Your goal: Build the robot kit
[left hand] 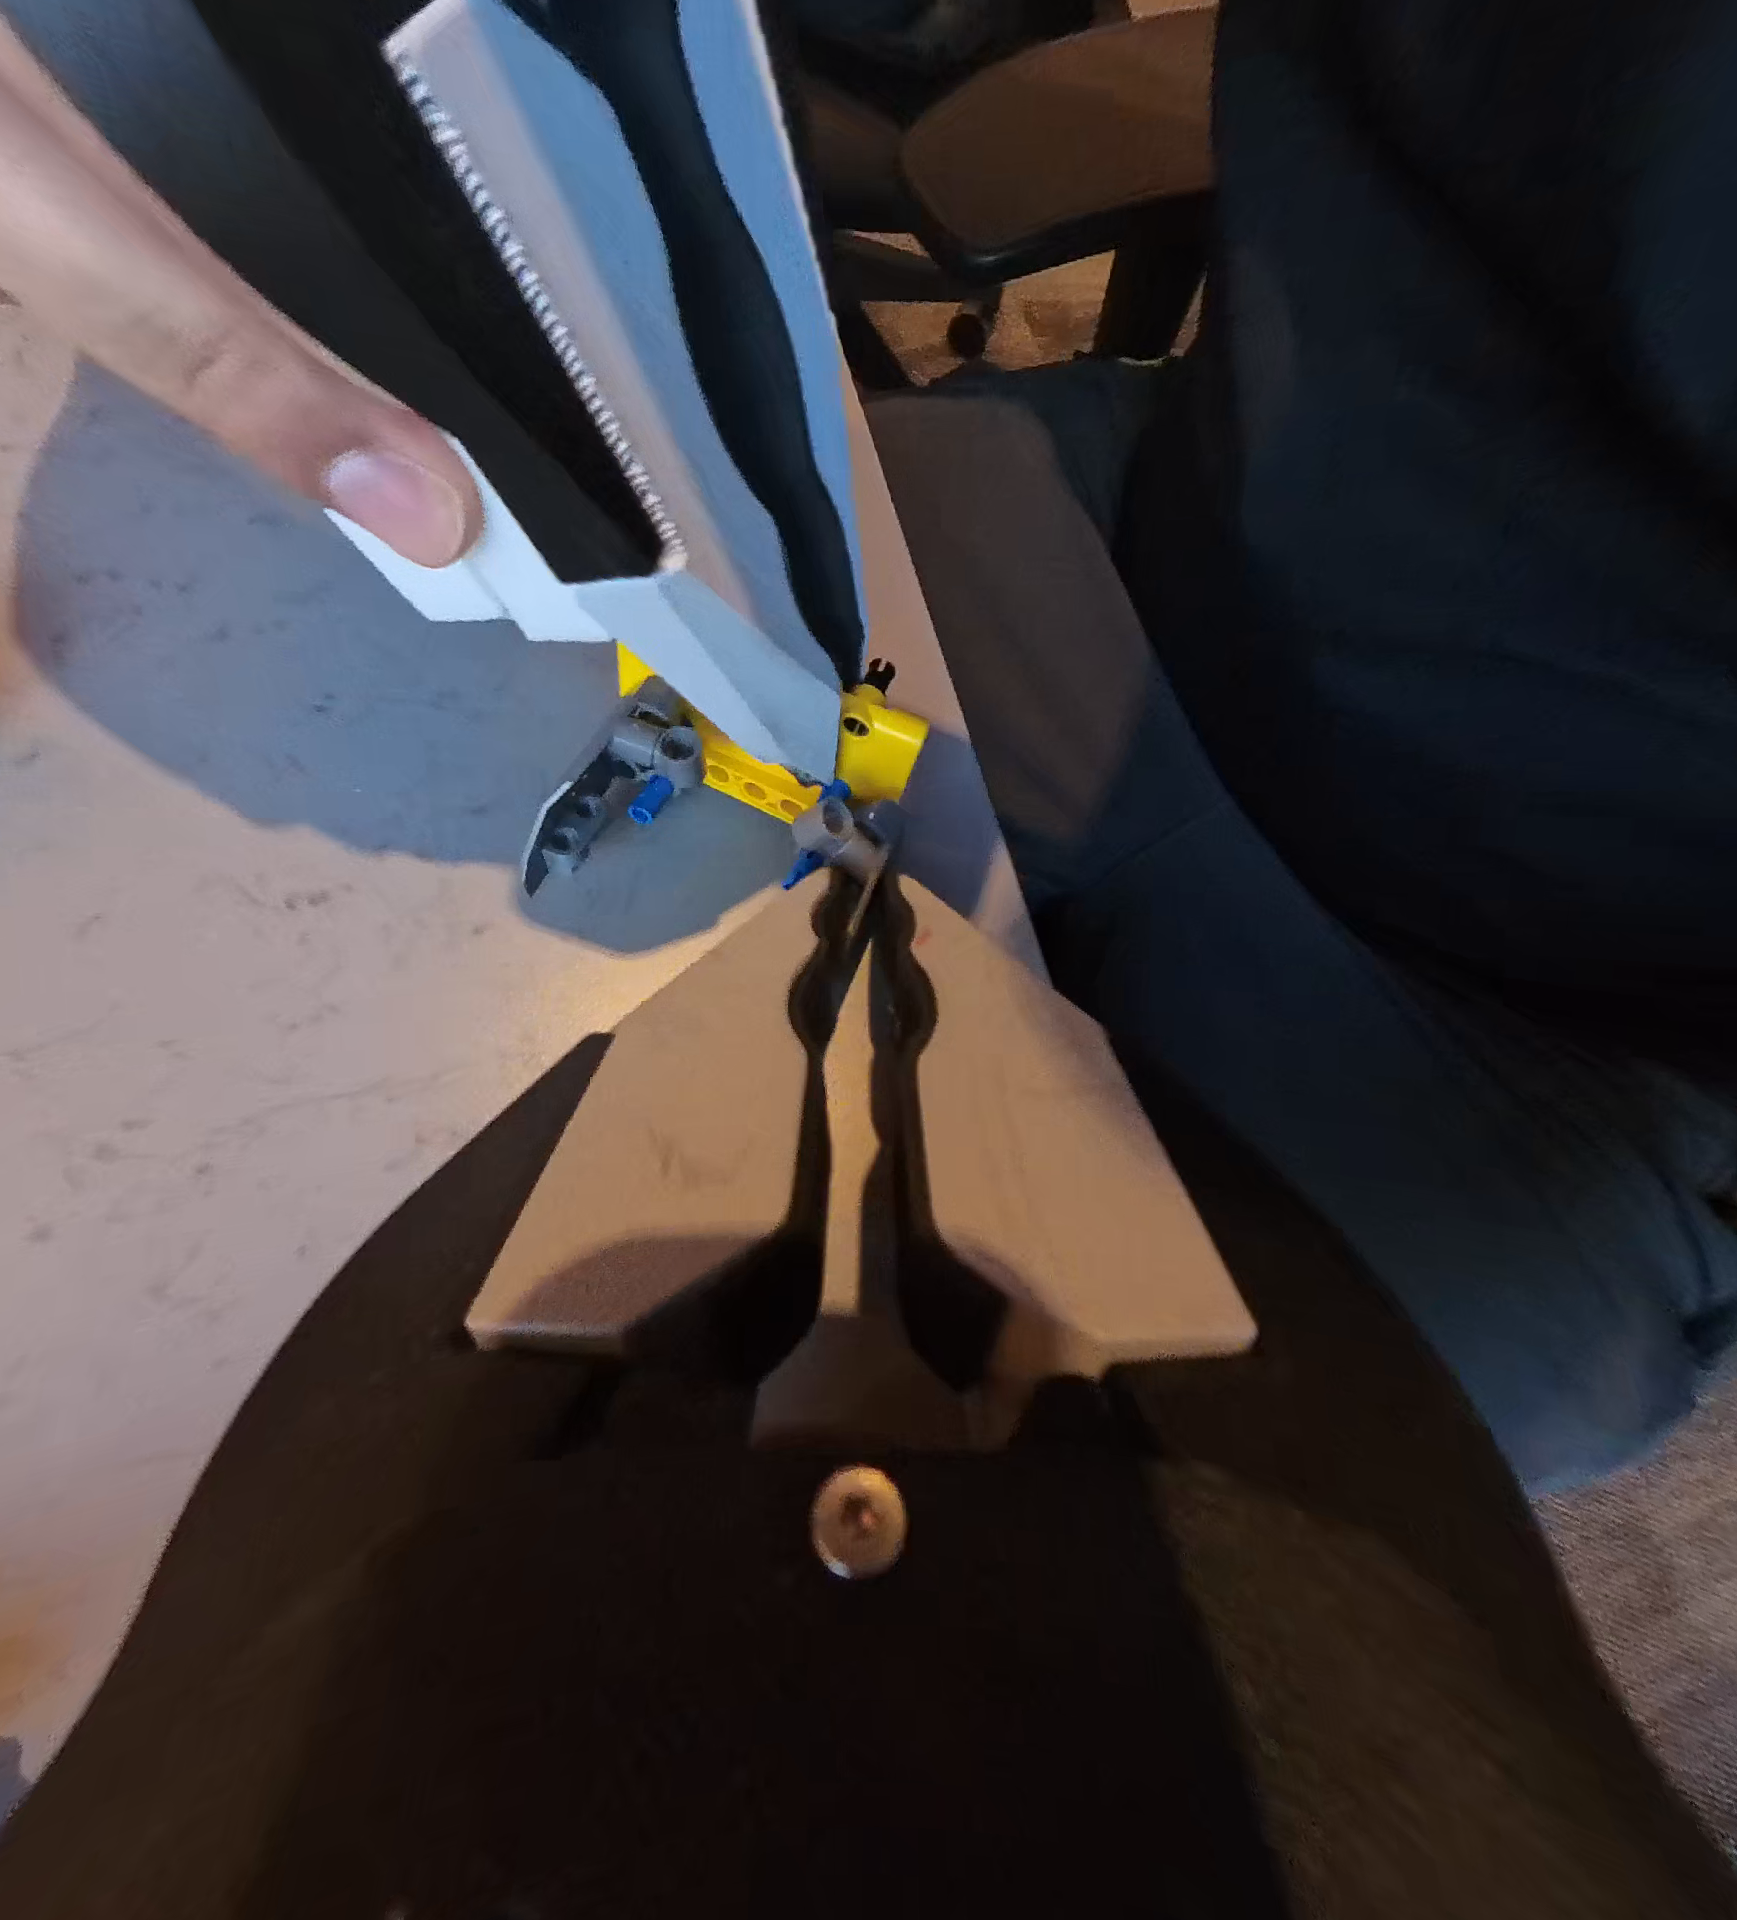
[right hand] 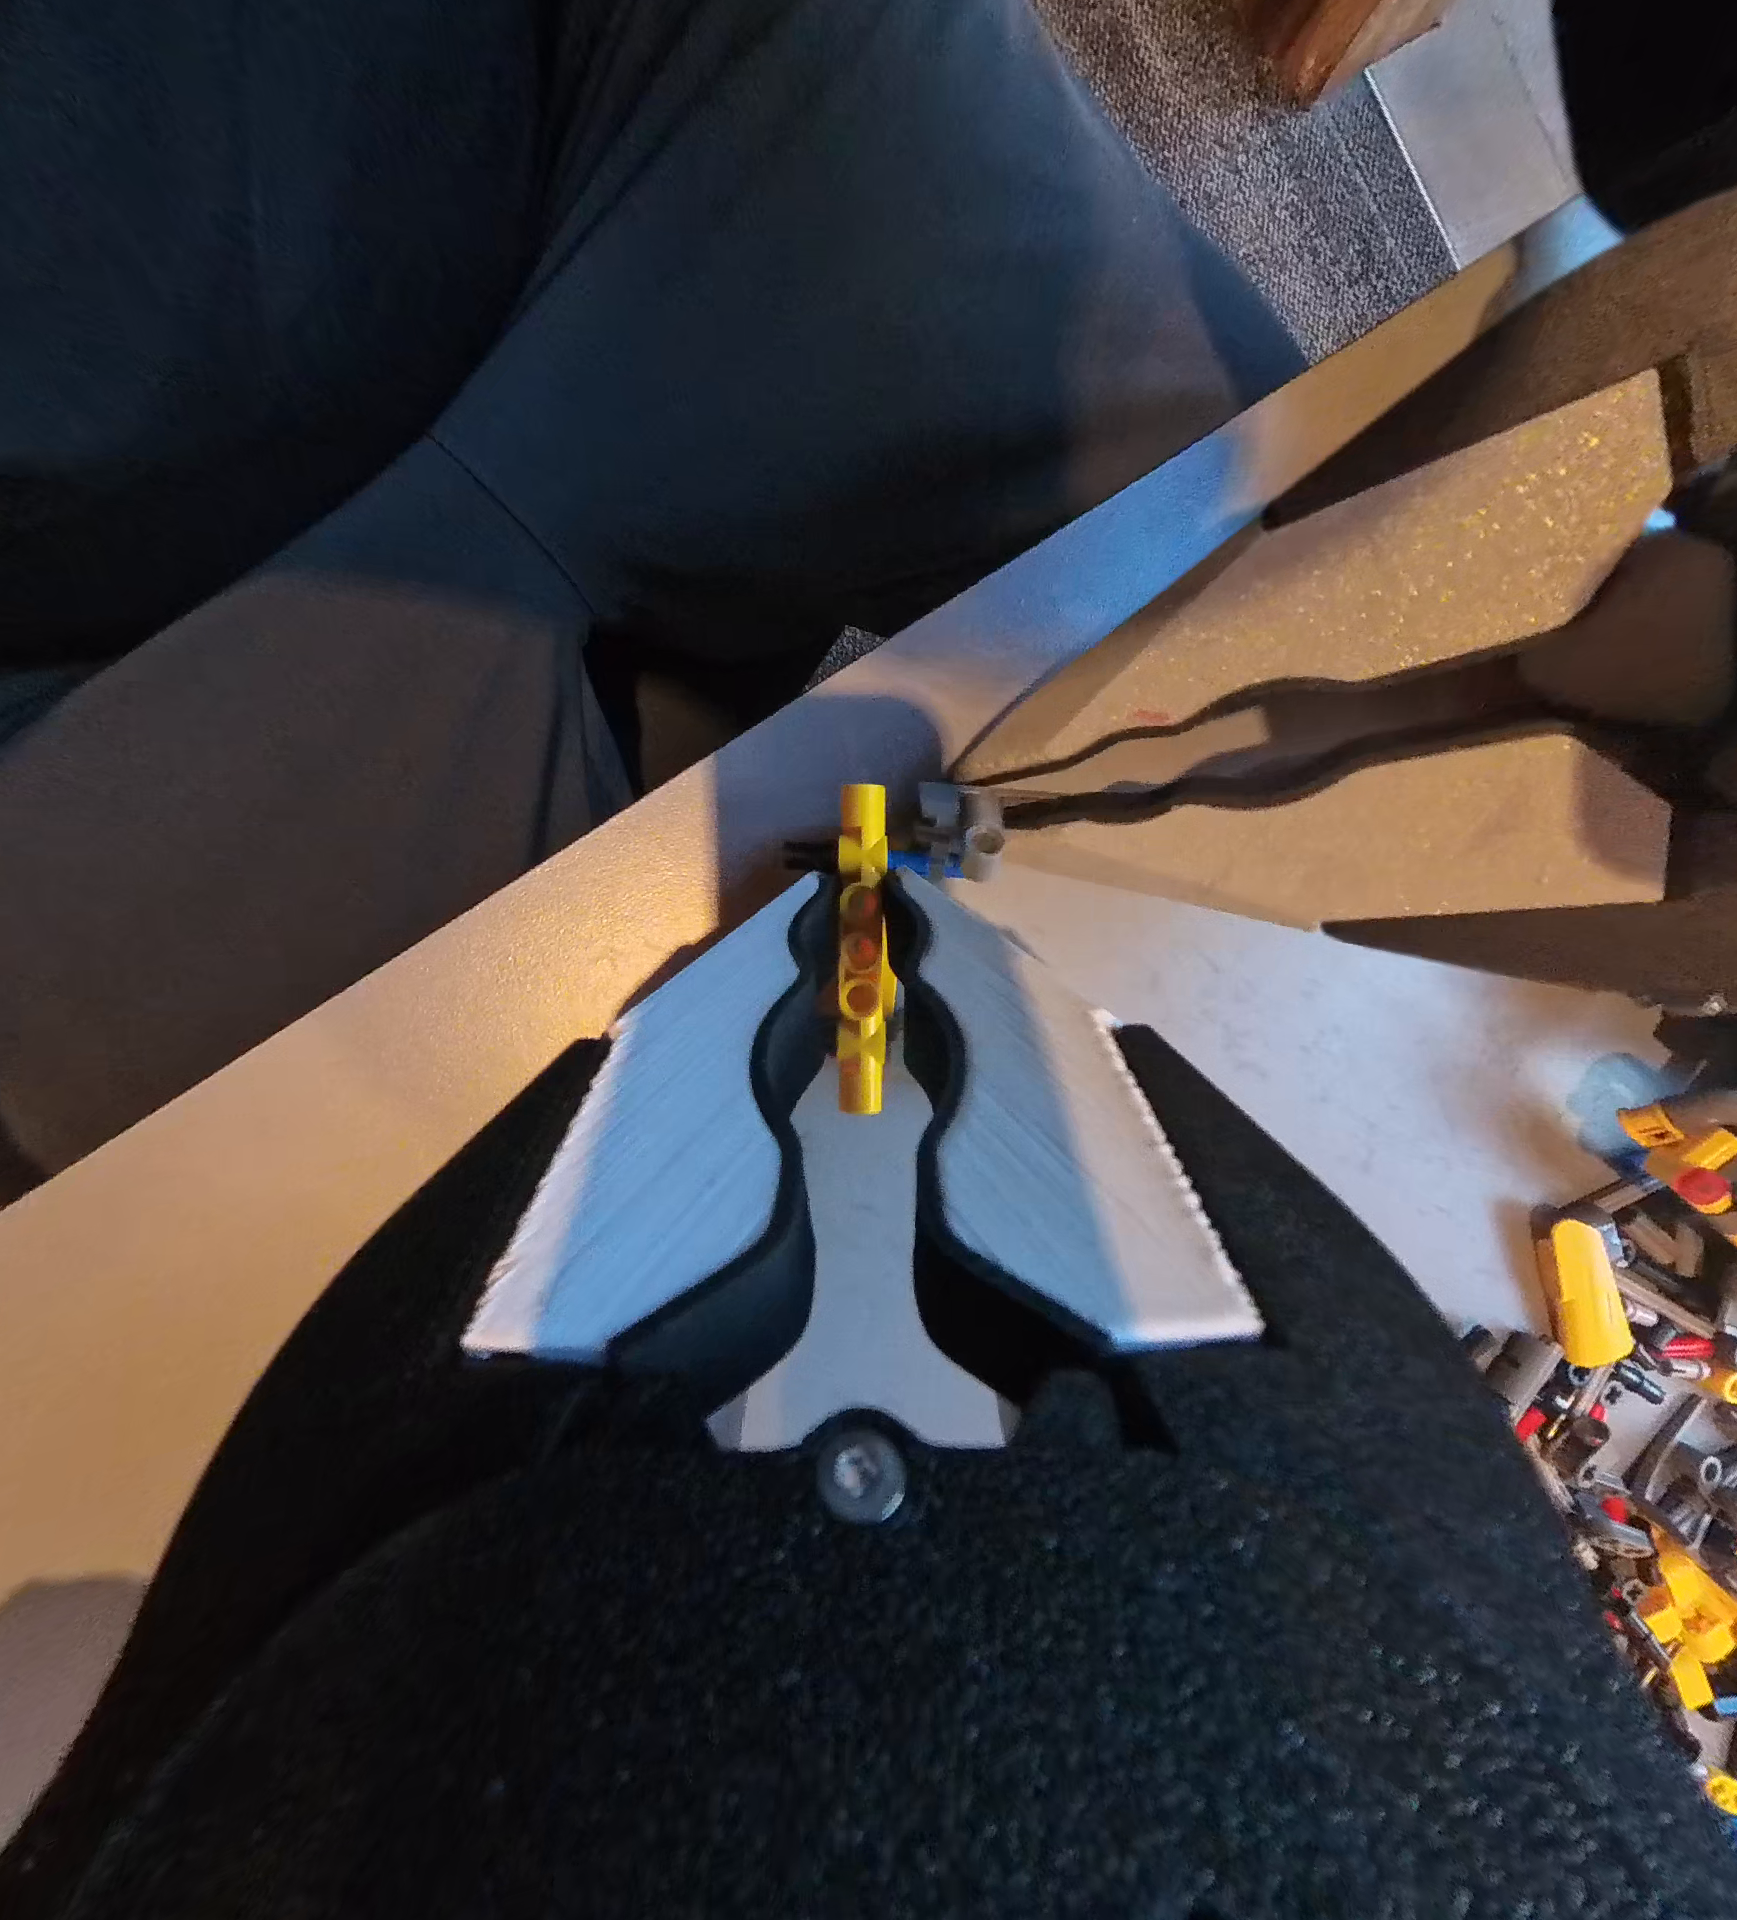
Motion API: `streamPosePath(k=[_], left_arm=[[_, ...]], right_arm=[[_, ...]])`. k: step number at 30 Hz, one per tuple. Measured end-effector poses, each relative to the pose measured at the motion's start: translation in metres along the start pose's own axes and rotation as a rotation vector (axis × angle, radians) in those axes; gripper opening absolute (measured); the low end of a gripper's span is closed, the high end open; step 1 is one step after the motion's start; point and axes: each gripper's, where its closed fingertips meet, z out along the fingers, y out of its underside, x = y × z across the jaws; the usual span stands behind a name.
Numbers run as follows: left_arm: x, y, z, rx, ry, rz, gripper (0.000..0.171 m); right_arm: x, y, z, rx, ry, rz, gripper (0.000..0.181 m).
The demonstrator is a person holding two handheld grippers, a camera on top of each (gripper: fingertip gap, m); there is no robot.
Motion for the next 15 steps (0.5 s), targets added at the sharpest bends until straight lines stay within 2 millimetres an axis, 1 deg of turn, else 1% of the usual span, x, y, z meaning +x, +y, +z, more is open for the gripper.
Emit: streamPosePath(k=[2,5,8,15], left_arm=[[-0.0002,0.0010,-0.0009,-0.003,0.018,-0.005,0.003],[-0.0011,0.0013,-0.0010,-0.006,0.010,0.037,0.003],[-0.0009,0.0010,-0.0008,-0.005,0.008,0.034,0.003],[0.0007,-0.0035,0.0024,0.012,0.108,-0.179,0.003]], right_arm=[[-0.0004,0.0000,-0.0002,0.006,0.006,-0.013,0.007],[-0.0021,0.0007,-0.0006,0.015,0.017,-0.045,0.007],[-0.0011,0.0004,-0.0004,0.008,0.015,-0.039,0.007],[-0.0047,0.0012,0.0003,-0.008,0.001,-0.055,0.007]])
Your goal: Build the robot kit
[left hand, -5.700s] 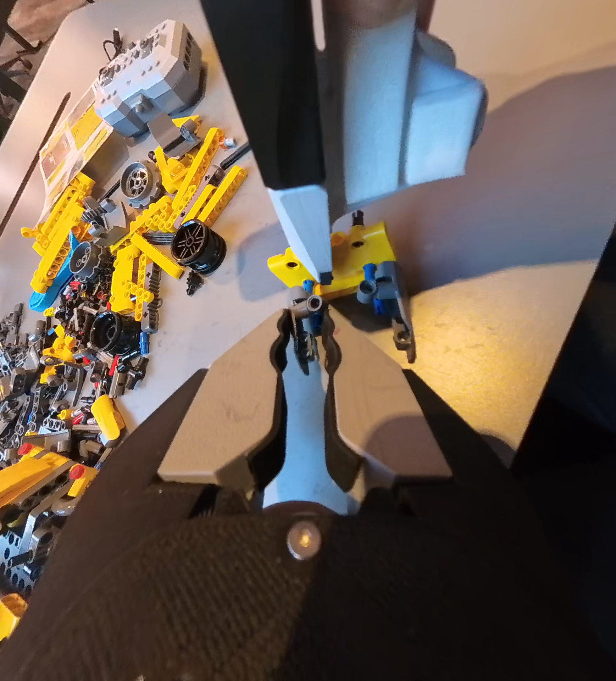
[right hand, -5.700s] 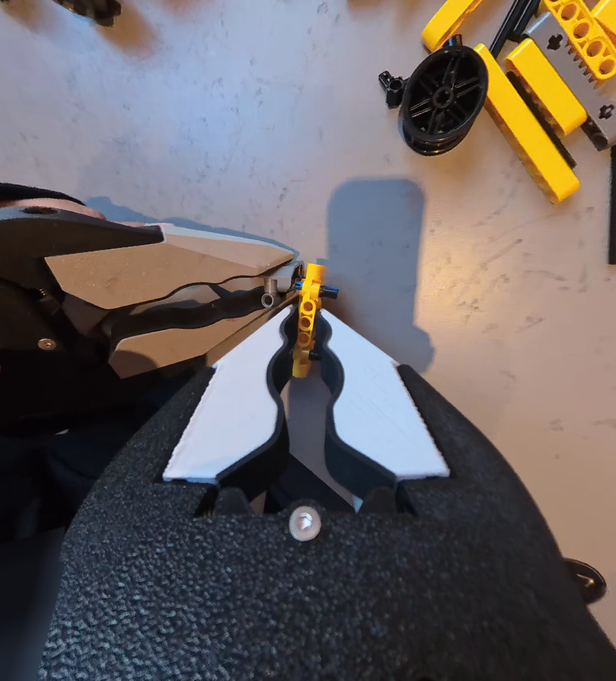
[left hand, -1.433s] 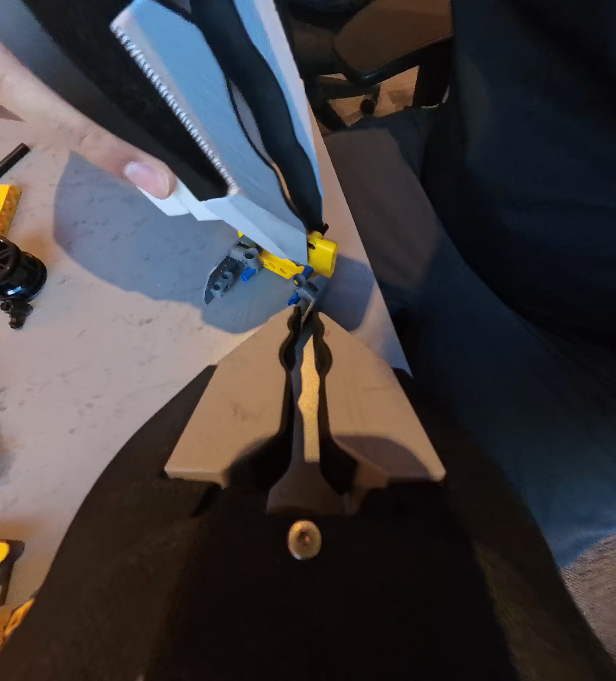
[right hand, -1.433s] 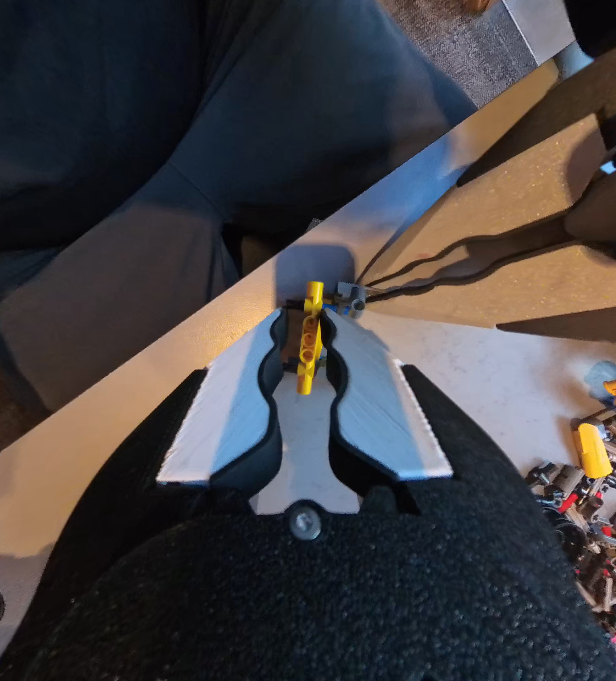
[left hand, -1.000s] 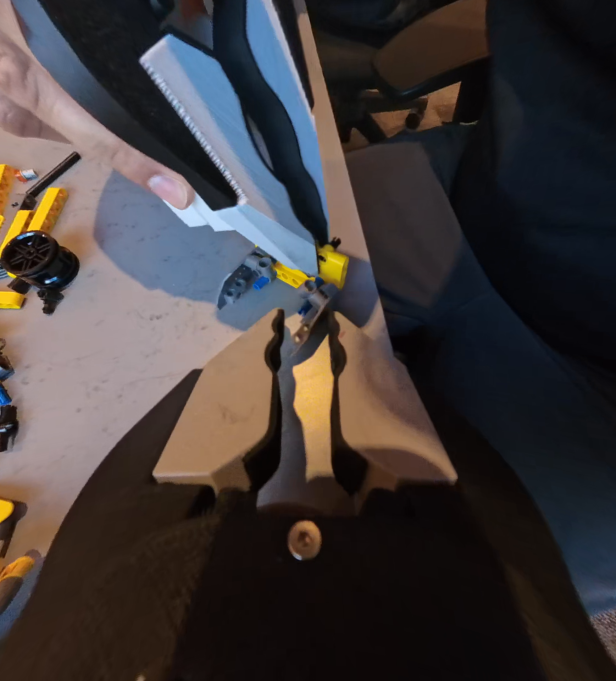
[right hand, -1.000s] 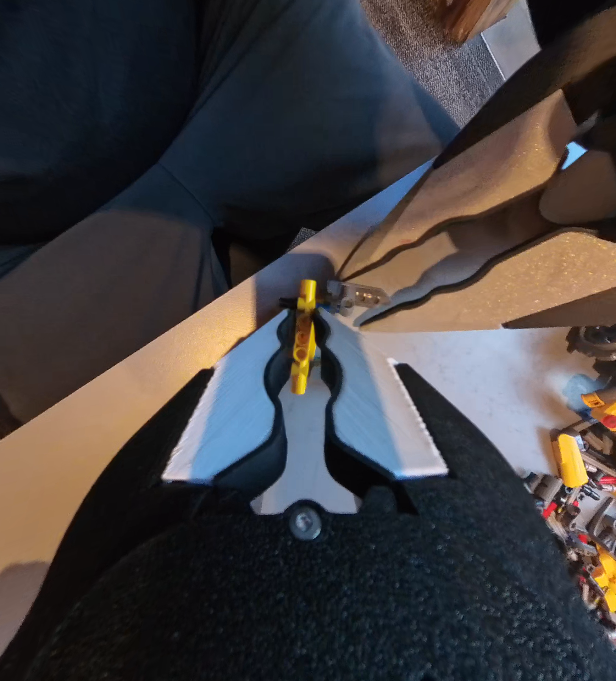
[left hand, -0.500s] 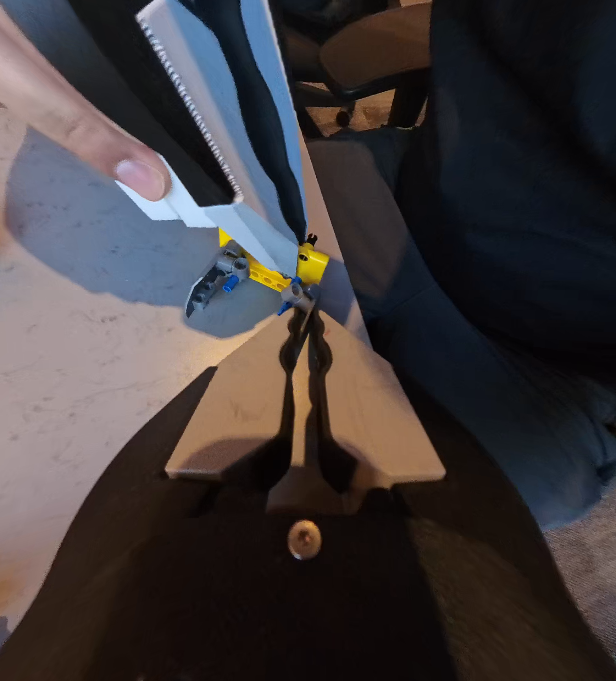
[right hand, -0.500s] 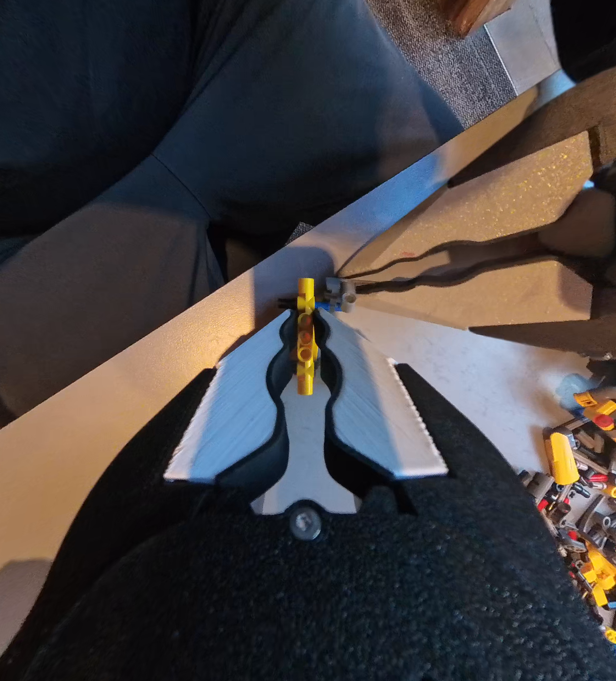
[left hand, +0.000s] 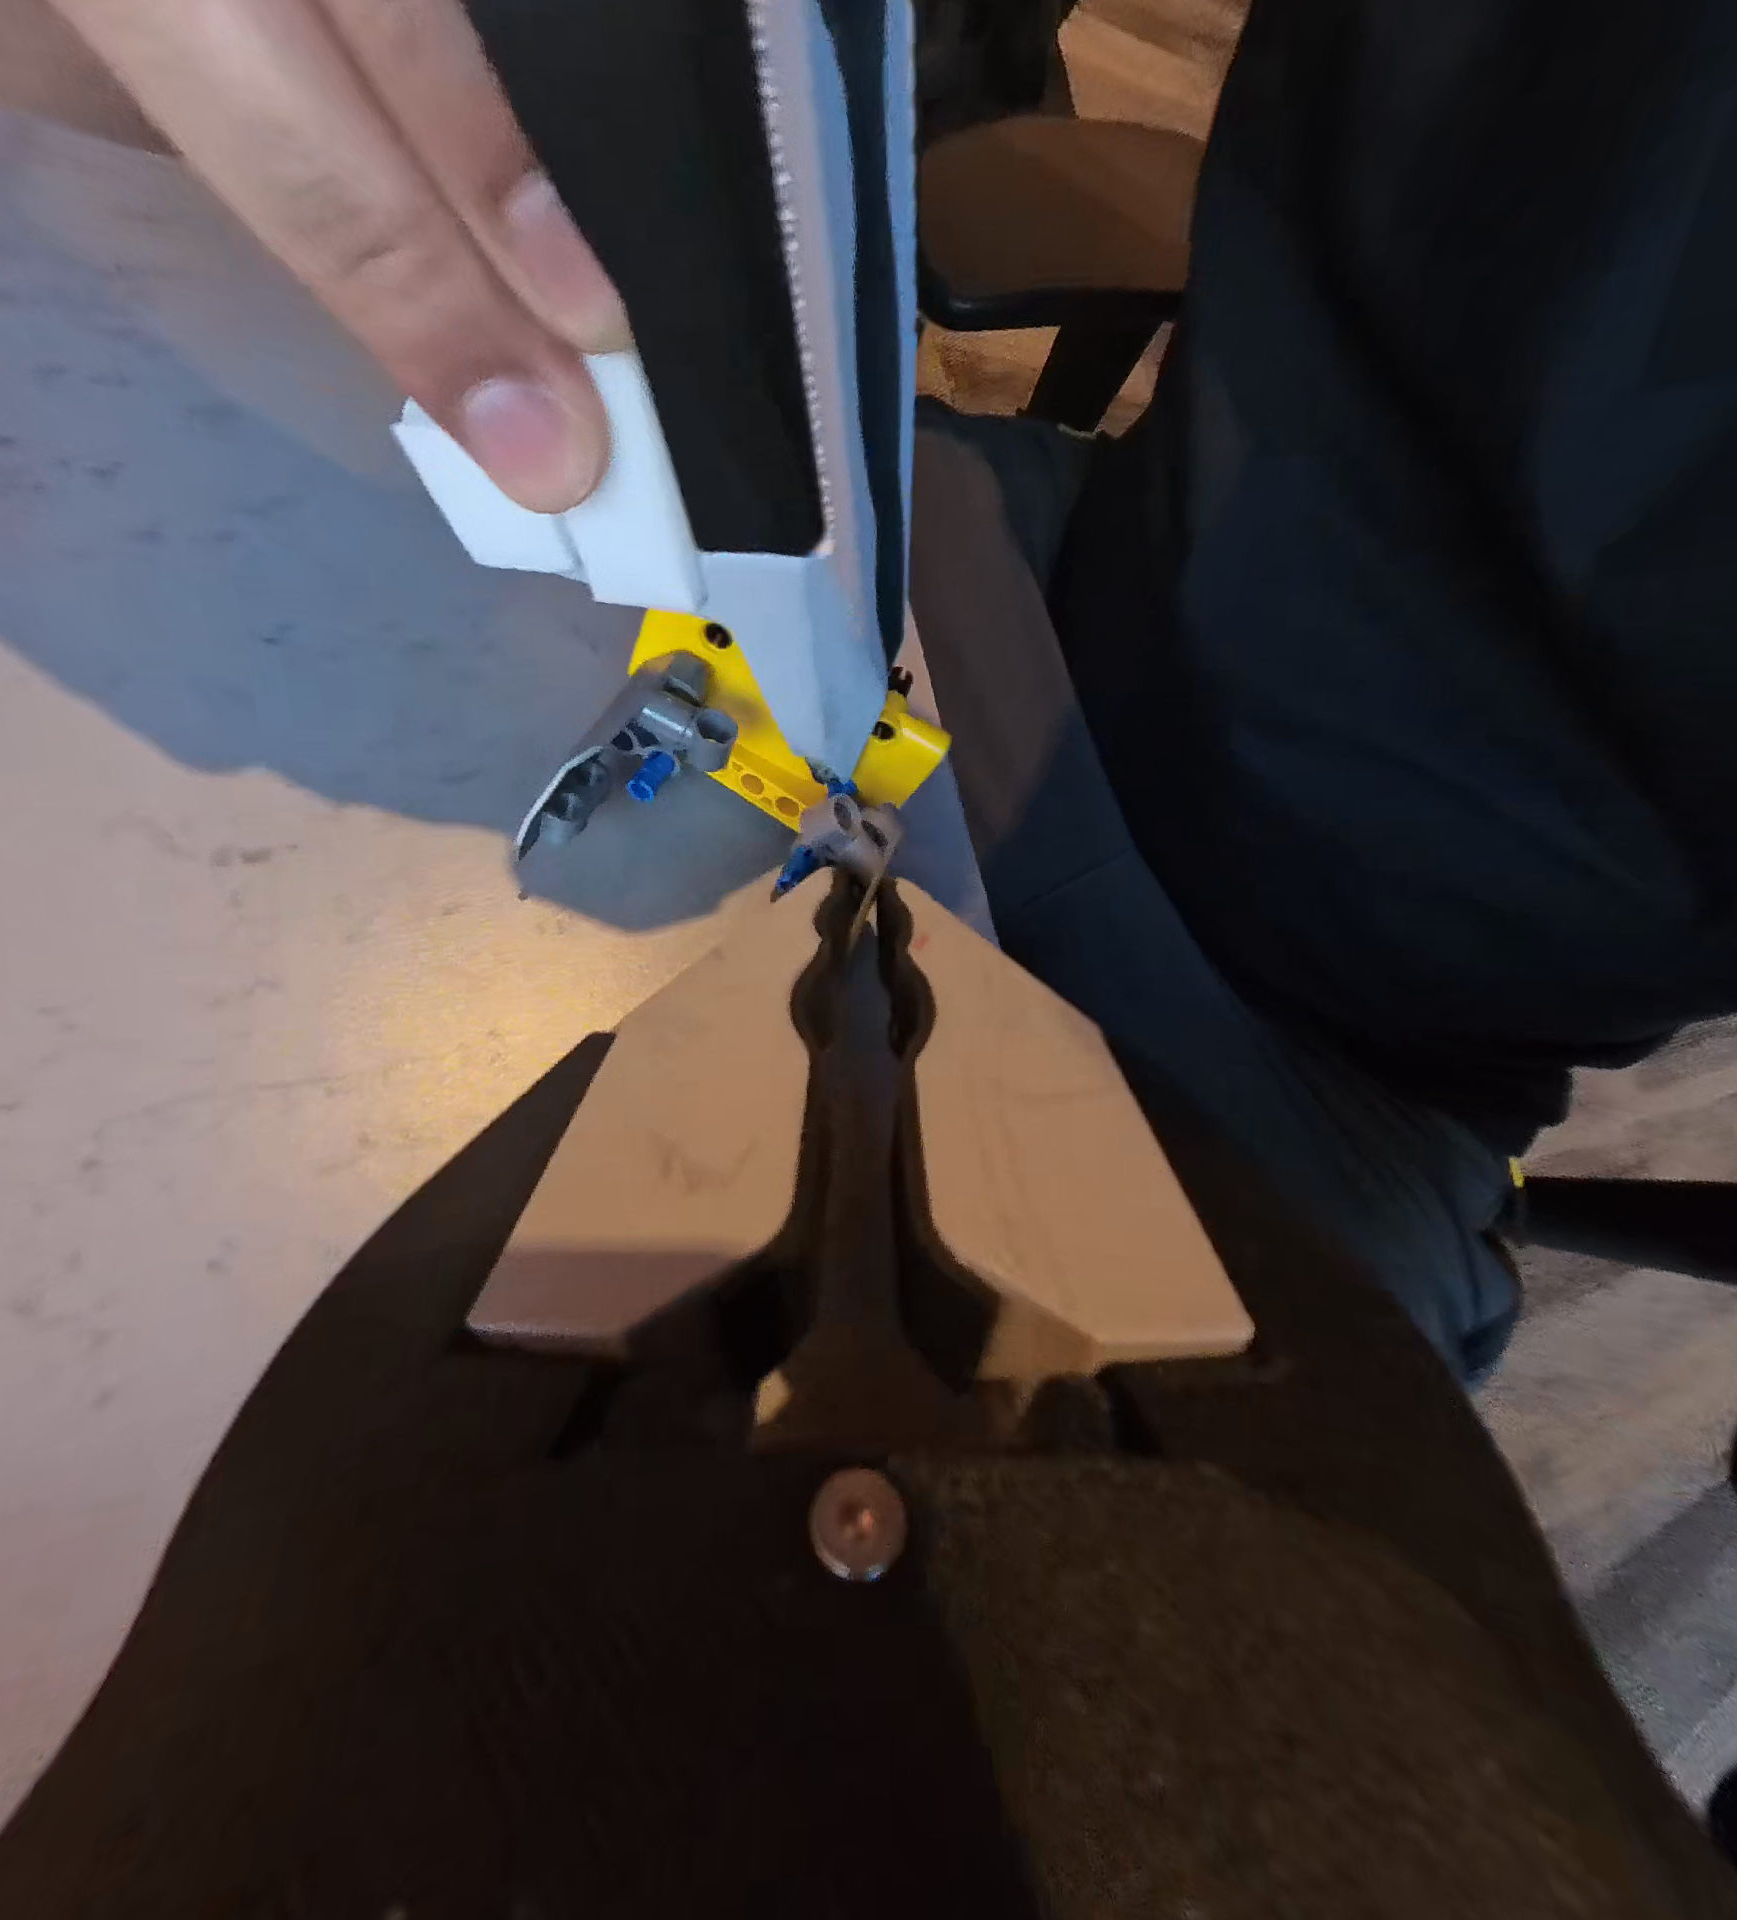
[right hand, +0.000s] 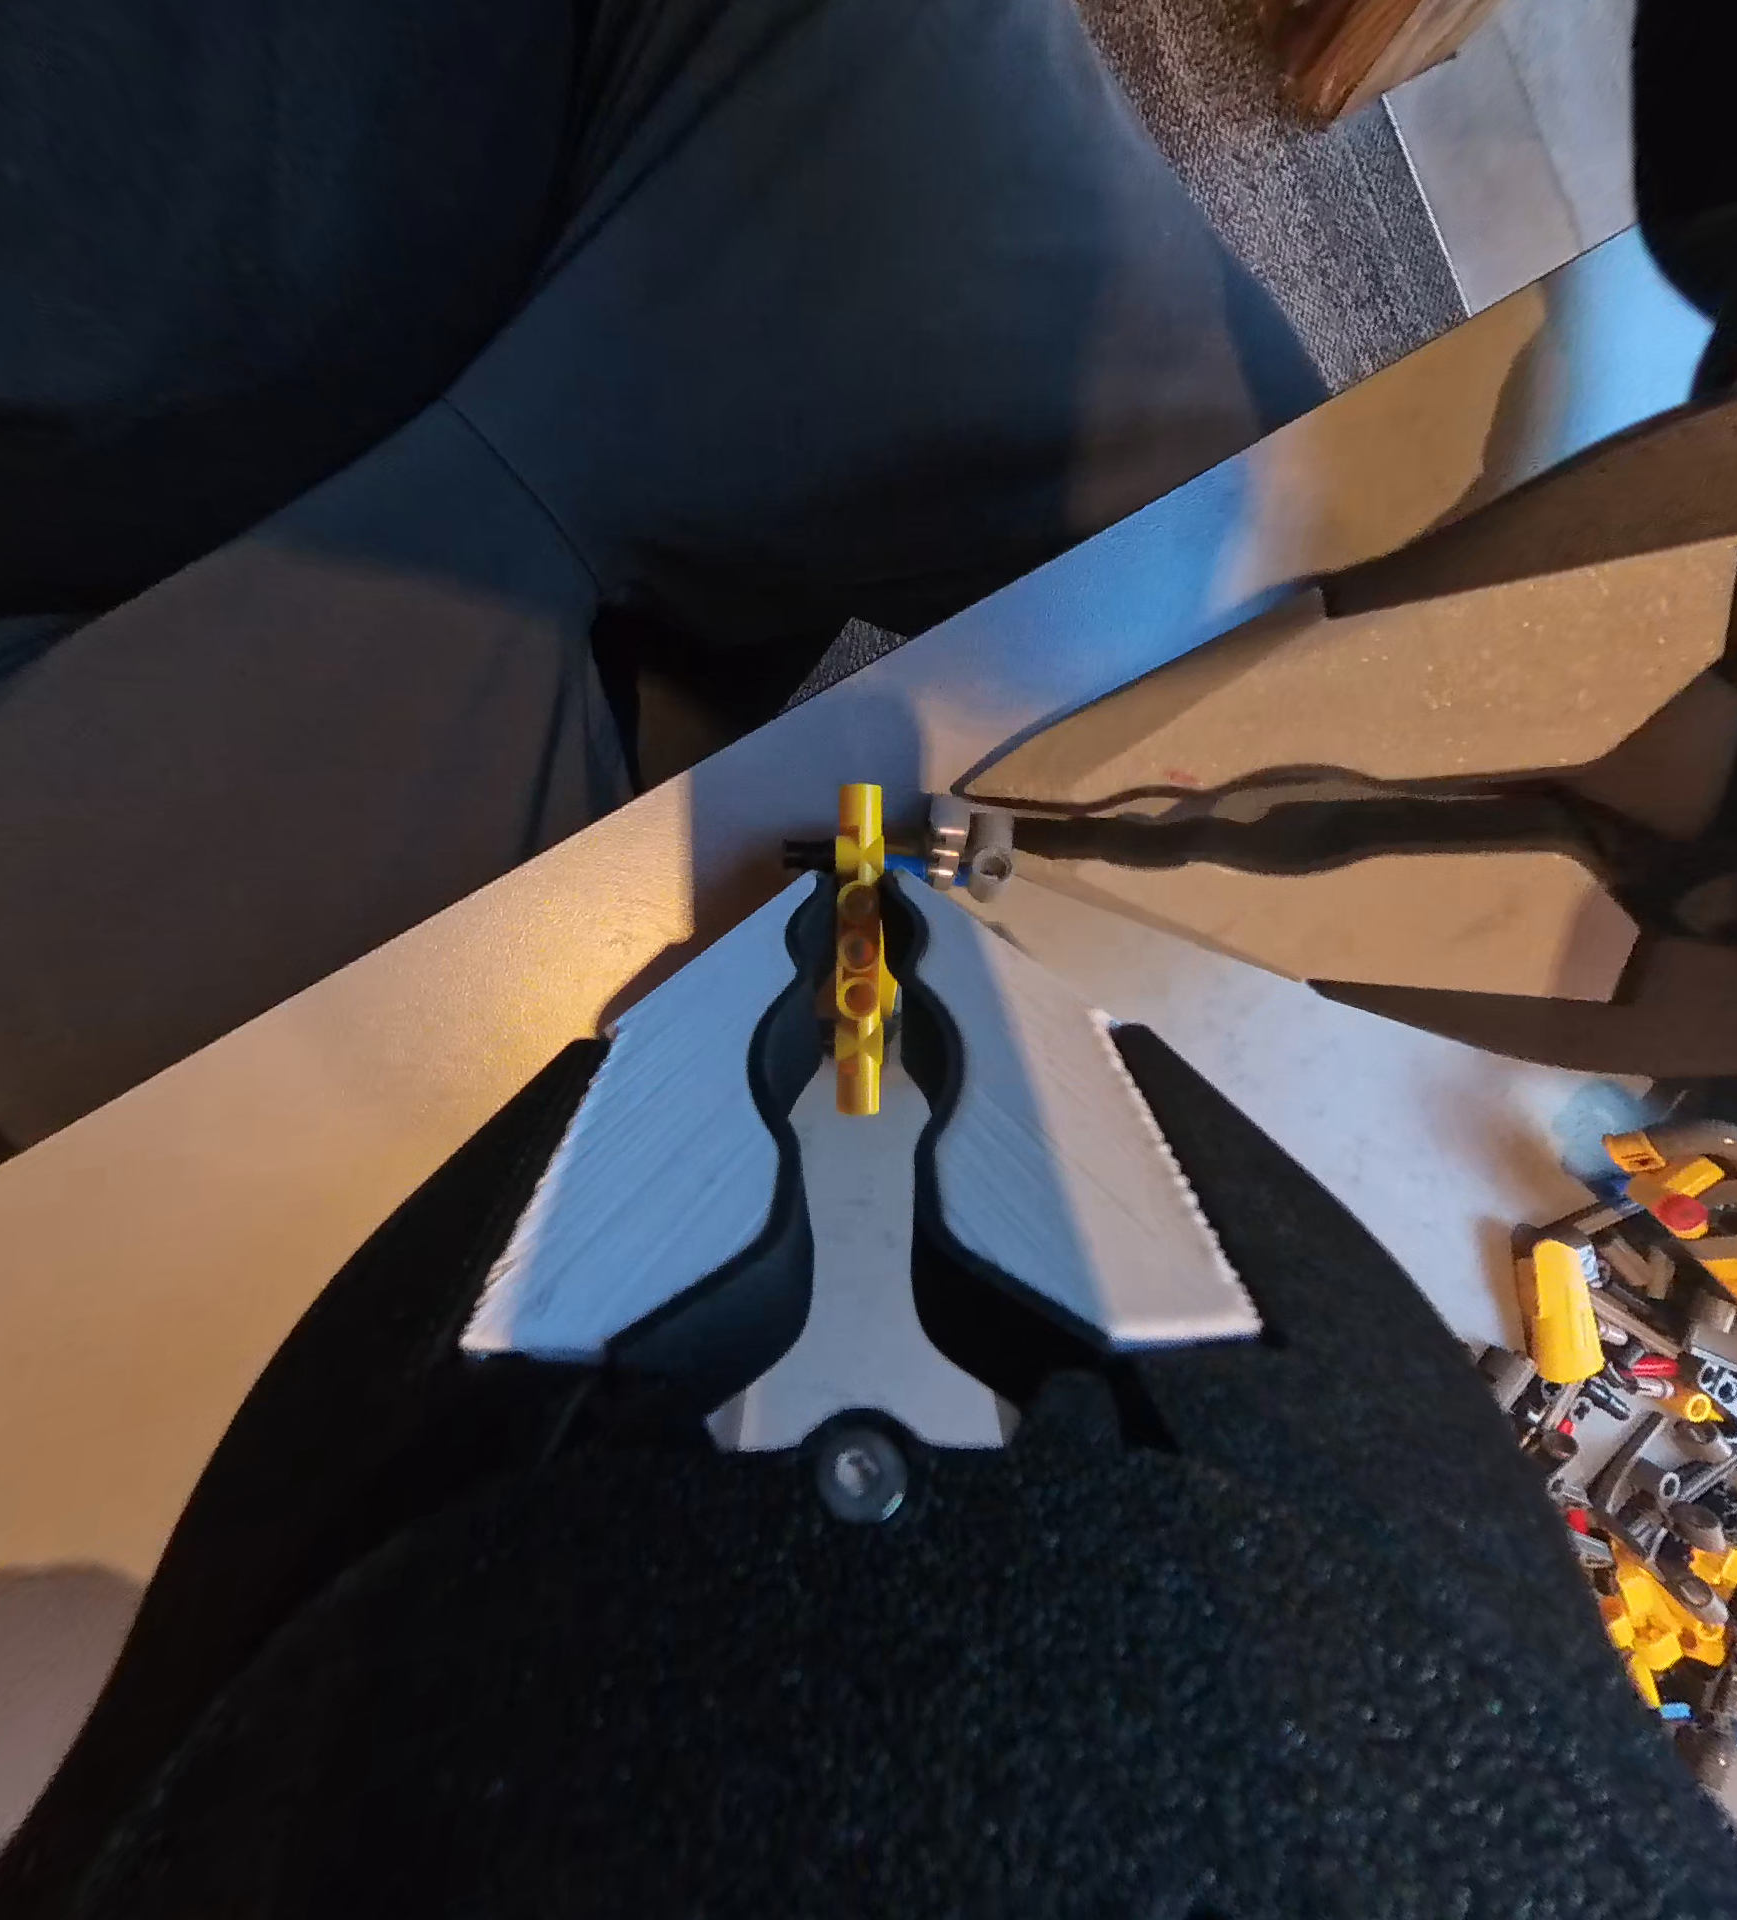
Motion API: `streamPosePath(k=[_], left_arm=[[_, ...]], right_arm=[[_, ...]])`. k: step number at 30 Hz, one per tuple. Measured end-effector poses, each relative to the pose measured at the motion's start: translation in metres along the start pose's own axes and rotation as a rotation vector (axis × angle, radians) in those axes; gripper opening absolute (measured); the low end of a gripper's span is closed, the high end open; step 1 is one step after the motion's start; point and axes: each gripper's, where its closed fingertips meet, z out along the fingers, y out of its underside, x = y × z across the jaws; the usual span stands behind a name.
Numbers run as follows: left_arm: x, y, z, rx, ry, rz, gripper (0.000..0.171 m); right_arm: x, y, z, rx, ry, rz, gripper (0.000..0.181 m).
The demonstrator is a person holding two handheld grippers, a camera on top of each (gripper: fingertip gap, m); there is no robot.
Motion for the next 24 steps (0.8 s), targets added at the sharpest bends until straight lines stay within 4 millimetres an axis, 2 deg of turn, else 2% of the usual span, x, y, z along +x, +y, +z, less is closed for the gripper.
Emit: streamPosePath(k=[8,24], left_arm=[[-0.005,-0.004,-0.001,0.055,0.013,-0.184,0.004],[-0.009,-0.004,-0.001,0.058,-0.005,-0.215,0.005]], right_arm=[[0.001,0.003,0.001,0.000,0.007,0.000,0.007],[0.004,0.005,0.000,0.026,0.023,0.054,0.007]])
